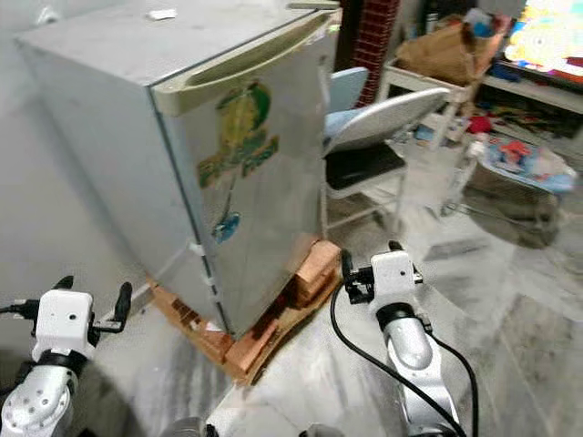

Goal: Restocking fridge

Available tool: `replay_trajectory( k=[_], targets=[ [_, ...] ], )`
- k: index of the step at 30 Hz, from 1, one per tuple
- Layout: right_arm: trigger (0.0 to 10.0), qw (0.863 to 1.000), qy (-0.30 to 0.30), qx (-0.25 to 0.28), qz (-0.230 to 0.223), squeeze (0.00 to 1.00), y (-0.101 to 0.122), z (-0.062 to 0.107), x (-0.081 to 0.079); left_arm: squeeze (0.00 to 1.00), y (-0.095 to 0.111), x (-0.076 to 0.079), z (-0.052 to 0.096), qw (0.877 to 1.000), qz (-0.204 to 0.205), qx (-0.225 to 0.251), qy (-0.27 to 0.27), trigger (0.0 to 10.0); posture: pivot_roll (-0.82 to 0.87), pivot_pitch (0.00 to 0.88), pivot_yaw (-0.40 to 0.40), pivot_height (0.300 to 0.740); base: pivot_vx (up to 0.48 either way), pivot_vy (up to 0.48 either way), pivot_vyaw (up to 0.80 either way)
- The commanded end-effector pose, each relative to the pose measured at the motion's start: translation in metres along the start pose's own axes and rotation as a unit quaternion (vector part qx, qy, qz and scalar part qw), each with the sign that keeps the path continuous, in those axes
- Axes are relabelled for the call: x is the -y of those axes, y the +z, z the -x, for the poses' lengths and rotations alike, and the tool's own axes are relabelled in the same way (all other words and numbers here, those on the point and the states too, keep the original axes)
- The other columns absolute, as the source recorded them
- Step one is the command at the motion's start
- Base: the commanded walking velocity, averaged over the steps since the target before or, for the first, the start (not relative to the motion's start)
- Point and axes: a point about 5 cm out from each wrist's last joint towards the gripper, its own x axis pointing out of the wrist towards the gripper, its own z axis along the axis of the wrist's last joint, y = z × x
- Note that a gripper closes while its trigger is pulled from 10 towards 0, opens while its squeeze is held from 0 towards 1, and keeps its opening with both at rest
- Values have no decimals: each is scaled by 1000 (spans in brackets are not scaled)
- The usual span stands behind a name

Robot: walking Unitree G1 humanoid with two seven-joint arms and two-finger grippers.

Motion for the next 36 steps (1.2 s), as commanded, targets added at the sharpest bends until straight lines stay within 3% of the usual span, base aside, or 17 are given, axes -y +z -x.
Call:
replay_trajectory(
  k=[1, 7, 15, 22, 36],
  targets=[
    [10000, 1000, -5, 8, 1, 0, 3, -5, 2, 0, 3, 1, -3, 1000, -11, 7, -13, 10000, 16, 0, 74, 740, 0, 0, 0],
    [10000, 1000, -7, 9, -2, 0, 4, -11, 0, 0, 8, 0, -11, 1000, -15, 19, -10, 10000, 28, 0, 52, 740, 0, 0, 0],
    [10000, 999, 35, 20, 1, 0, 13, -24, -14, 0, 6, -5, -15, 999, 0, 19, 25, 10000, 51, 0, -9, 740, 0, -10, 0],
    [10000, 999, 42, 29, 1, 0, 20, -35, -17, 0, 9, -4, -17, 999, -2, 27, 28, 10000, 58, 2, -21, 740, 0, 450, 0],
    [10000, 998, 54, 30, 5, 0, 21, -37, -20, 0, 11, -2, -19, 999, 3, 32, 28, 10000, 58, 25, -32, 740, 0, 348, -773]
  ],
)
